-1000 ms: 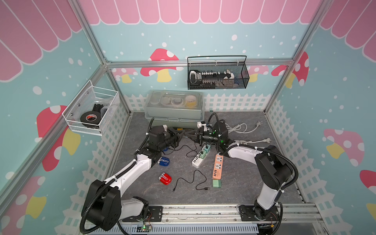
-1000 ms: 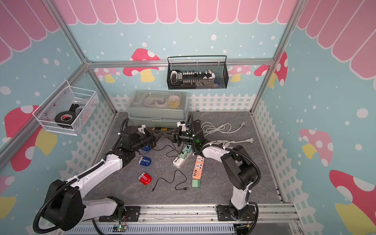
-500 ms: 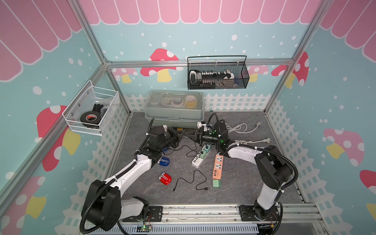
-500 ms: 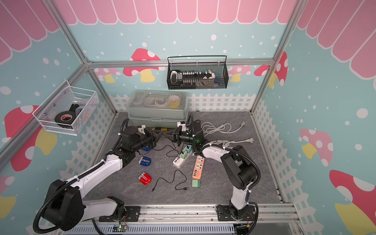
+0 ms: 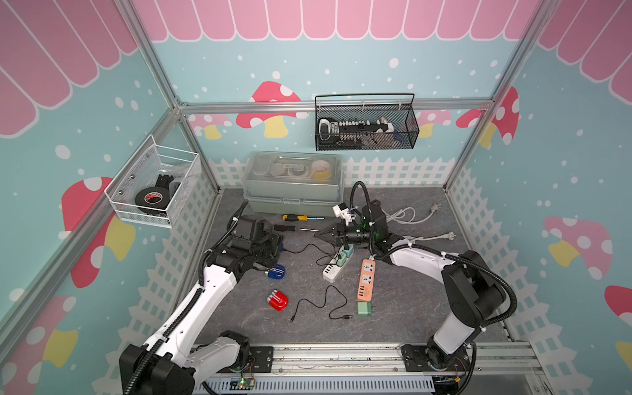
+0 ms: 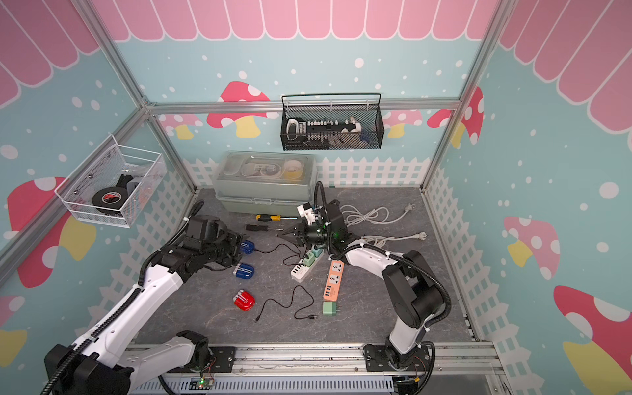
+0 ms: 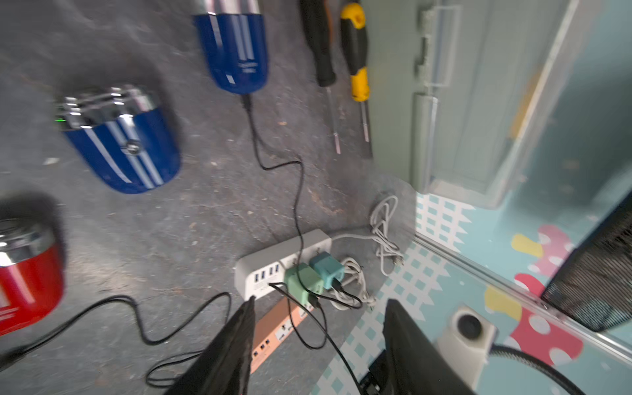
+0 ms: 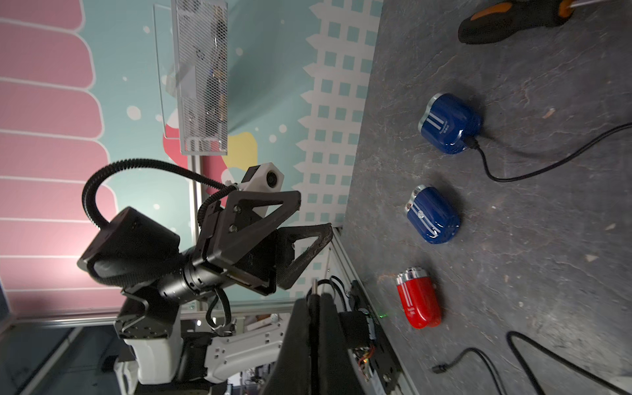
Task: Charge the electric shaver
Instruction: Pick up the electric shaver from the center of the board.
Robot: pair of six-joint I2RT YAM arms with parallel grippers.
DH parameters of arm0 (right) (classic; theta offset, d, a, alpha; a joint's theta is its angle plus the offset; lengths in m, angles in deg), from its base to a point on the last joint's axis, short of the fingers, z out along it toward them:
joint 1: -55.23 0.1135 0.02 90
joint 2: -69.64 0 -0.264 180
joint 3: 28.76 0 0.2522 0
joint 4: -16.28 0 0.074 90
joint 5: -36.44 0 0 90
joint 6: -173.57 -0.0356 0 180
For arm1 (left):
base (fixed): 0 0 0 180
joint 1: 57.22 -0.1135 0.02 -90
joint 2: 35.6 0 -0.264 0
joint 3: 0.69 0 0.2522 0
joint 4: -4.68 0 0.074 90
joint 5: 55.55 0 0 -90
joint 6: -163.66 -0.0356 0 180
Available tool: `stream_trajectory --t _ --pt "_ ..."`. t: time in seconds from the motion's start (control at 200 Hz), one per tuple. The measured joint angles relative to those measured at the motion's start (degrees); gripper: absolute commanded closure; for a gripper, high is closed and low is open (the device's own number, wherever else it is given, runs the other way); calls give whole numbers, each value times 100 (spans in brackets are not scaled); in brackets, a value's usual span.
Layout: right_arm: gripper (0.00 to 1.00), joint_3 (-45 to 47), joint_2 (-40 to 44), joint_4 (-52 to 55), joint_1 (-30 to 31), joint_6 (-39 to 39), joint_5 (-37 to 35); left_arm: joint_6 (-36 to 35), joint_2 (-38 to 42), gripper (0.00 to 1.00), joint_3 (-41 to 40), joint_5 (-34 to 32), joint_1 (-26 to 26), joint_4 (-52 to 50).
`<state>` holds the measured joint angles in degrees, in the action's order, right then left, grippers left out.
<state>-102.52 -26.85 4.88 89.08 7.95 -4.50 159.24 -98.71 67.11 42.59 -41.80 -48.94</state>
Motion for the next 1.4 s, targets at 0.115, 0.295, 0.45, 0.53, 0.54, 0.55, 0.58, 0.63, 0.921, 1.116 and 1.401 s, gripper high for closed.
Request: stream_trajectory --t 0.115,0.295,0.45,0.53,0.54,0.55,0.58,0.63,0.921,1.116,1.401 --pt "100 0 140 730 2 800 39 243 4 28 -496 -7 -262 -387" --pt "100 -7 295 1397 17 1499 46 446 -358 24 -780 -20 -562 -557" --pt "100 -15 341 1617 35 1714 44 389 -1375 22 -479 7 -592 -527" --pt "100 -28 341 1722 37 1777 46 337 -1862 22 -210 22 -592 -531" --pt "100 -28 341 1729 37 1779 44 332 -1895 22 -186 22 -590 -535" --pt "100 -31 341 1731 37 1784 44 317 -1952 21 -144 20 -590 -540" --pt "100 -37 341 1764 37 1803 44 273 -2114 21 -13 11 -586 -573" --pt "100 -52 341 1799 37 1823 48 197 -2334 21 199 -31 -575 -625" --pt "100 -79 341 1838 37 1836 42 -203 -3101 20 748 -302 -459 -933" --pt "100 -92 343 1832 37 1810 39 -210 -3309 20 726 -400 -372 -960" --pt "100 -92 343 1790 37 1718 33 -140 -3377 25 358 -660 -372 -444"
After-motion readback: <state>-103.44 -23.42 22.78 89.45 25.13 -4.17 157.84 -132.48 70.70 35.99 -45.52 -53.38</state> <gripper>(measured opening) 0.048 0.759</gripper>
